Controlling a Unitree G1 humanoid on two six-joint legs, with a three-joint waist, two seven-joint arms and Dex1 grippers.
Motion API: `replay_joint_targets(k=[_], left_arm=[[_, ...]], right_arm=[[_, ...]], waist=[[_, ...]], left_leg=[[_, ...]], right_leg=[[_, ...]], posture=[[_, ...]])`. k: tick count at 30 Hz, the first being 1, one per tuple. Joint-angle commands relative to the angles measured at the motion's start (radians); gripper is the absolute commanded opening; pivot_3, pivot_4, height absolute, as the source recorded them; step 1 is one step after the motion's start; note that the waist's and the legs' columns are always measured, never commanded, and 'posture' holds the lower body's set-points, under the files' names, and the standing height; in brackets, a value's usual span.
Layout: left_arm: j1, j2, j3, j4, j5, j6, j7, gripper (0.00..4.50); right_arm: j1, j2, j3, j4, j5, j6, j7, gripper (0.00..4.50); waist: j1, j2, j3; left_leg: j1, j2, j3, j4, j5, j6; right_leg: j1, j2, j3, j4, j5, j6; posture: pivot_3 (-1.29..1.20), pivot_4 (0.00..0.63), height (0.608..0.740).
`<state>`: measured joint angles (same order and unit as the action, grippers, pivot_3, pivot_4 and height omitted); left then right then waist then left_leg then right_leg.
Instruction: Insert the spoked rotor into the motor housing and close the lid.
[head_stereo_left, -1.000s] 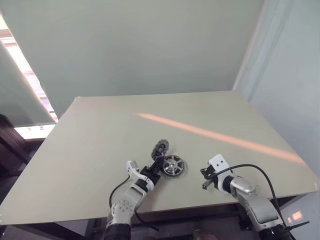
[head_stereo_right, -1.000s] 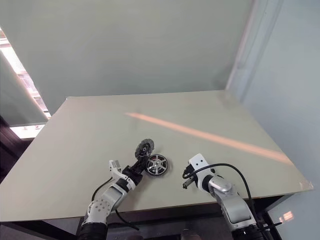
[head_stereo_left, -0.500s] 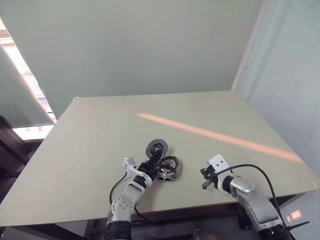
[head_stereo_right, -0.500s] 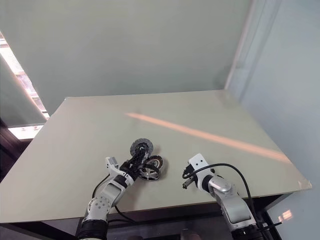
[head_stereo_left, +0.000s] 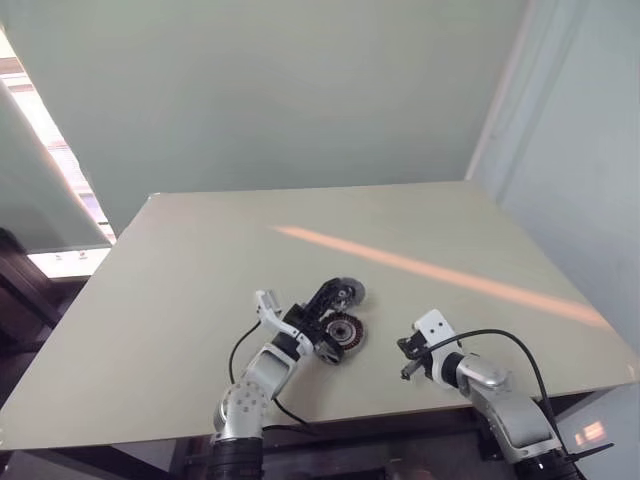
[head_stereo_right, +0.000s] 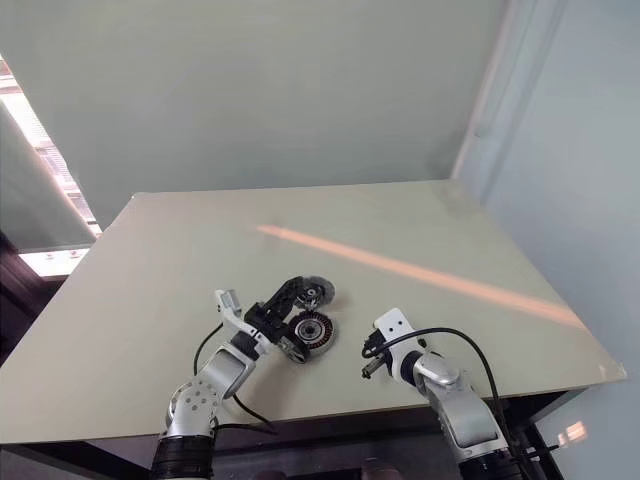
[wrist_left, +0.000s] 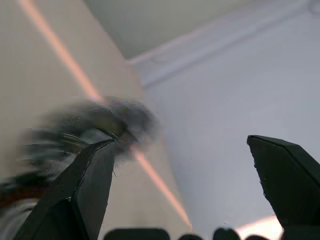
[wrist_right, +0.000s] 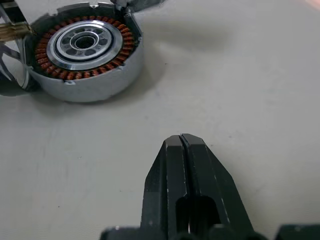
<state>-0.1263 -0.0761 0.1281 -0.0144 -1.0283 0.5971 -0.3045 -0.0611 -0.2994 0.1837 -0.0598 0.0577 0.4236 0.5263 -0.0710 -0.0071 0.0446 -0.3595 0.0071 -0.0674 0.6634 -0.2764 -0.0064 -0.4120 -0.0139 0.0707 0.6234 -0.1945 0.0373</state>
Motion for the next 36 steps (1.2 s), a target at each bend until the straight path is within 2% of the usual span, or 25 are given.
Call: replay_joint_targets(k=[1, 10, 14, 17, 19, 22, 26, 31, 36], left_arm=[[0.013, -0.071, -0.06, -0.115, -0.033, 0.025, 0.001, 4.49], [0.049, 0.076, -0.066, -0.322, -0.098, 0.102, -0.059, 4.49], [0.045, 0.176, -0.027, -0.389, -0.11, 0.109, -0.076, 4.49], [0.043, 0.285, 0.026, -0.403, -0.077, 0.088, -0.114, 4.49], [0.049, 0.353, 0.106, -0.379, -0.071, 0.061, -0.12, 4.49], [0.068, 0.418, 0.173, -0.345, -0.071, 0.051, -0.134, 4.49], [0.114, 0.474, 0.221, -0.298, -0.04, 0.042, -0.165, 4.49], [0.171, 0.498, 0.26, -0.234, -0.004, 0.034, -0.166, 4.49], [0.248, 0.509, 0.262, -0.168, 0.069, 0.024, -0.192, 4.49]], right_arm=[[-0.003, 0.001, -0.005, -0.014, 0.008, -0.022, -0.001, 0.0], [0.008, -0.003, -0.007, -0.012, 0.009, -0.03, 0.003, 0.0], [0.01, -0.005, -0.009, -0.013, 0.01, -0.031, 0.006, 0.0], [0.009, -0.004, -0.009, -0.014, 0.012, -0.031, 0.008, 0.0], [0.009, -0.004, -0.01, -0.013, 0.013, -0.034, 0.009, 0.0], [0.008, -0.002, -0.011, -0.008, 0.013, -0.044, 0.01, 0.0], [0.004, 0.013, -0.016, -0.001, 0.024, -0.063, 0.009, 0.0], [0.003, 0.048, -0.041, -0.022, 0.079, -0.054, 0.021, 0.0], [0.013, 0.047, -0.037, -0.084, 0.157, 0.078, 0.053, 0.0]], waist=[[0.0, 0.0, 0.0], [-0.001, 0.0, 0.0], [-0.001, 0.001, 0.0], [-0.002, 0.001, 0.0], [-0.001, 0.001, 0.001], [-0.003, 0.001, 0.001], [0.0, 0.001, 0.001], [-0.001, 0.001, 0.001], [0.0, 0.002, 0.001]], left_leg=[[0.0, 0.0, 0.0, 0.0, 0.0, 0.0], [0.0, 0.0, 0.0, 0.0, 0.0, 0.0], [0.001, 0.001, 0.0, 0.0, 0.0, 0.0], [0.001, 0.001, 0.0, -0.001, 0.0, 0.0], [0.001, 0.001, 0.0, 0.0, 0.0, 0.0], [0.001, 0.001, 0.0, -0.001, 0.0, 0.0], [0.0, 0.001, 0.0, -0.001, 0.0, 0.0], [0.001, 0.001, 0.0, -0.001, 0.0, 0.0], [0.001, 0.002, 0.001, -0.001, 0.0, 0.0]], right_leg=[[0.0, 0.0, 0.0, 0.0, 0.0, 0.0], [0.0, 0.0, 0.0, 0.0, 0.0, 0.0], [0.0, 0.0, 0.0, 0.0, 0.0, 0.0], [0.0, 0.0, 0.0, 0.001, 0.0, 0.0], [-0.001, 0.0, 0.0, 0.001, 0.0, 0.0], [-0.001, 0.0, 0.0, 0.001, 0.0, 0.0], [-0.001, 0.0, 0.0, 0.0, 0.0, 0.0], [-0.001, 0.0, 0.0, 0.001, 0.0, 0.0], [-0.002, 0.0, 0.0, 0.001, 0.0, 0.0]], posture=[[0.0, 0.0, 0.74], [0.0, 0.0, 0.74], [0.0, 0.0, 0.74], [0.0, 0.0, 0.74], [0.0, 0.0, 0.74], [0.0, 0.0, 0.74], [0.0, 0.0, 0.74], [0.0, 0.0, 0.74], [0.0, 0.0, 0.74]])
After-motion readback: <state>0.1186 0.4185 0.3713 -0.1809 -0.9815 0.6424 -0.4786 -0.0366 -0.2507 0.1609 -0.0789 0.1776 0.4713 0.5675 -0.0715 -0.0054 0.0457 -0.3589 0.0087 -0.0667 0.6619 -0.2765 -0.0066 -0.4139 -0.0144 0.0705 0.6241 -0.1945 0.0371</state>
